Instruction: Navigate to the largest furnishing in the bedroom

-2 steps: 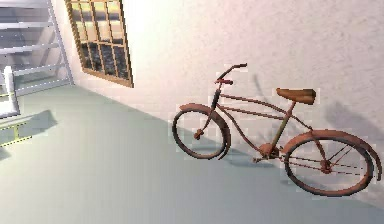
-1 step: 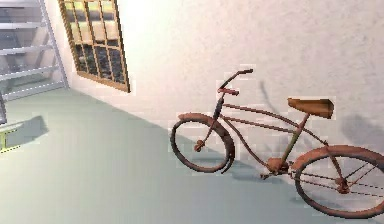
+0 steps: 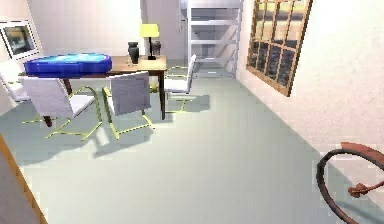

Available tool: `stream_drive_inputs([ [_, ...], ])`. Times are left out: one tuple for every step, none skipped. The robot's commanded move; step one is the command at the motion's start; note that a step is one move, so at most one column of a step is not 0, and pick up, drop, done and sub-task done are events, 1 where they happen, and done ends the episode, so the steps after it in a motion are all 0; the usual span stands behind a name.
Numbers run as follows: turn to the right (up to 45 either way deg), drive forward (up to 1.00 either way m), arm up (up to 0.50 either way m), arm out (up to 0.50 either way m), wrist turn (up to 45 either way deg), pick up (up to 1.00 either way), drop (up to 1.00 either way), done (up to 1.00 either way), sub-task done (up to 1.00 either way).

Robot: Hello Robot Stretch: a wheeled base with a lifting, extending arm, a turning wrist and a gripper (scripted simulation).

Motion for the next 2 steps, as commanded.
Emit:
stream_drive_inputs([
  [-9.0,0.0,0.0,0.0,0.0,0.0,0.0,0.0,0.0],
  [0.0,1.0,0.0,0.0,0.0,0.0,0.0,0.0,0.0],
])
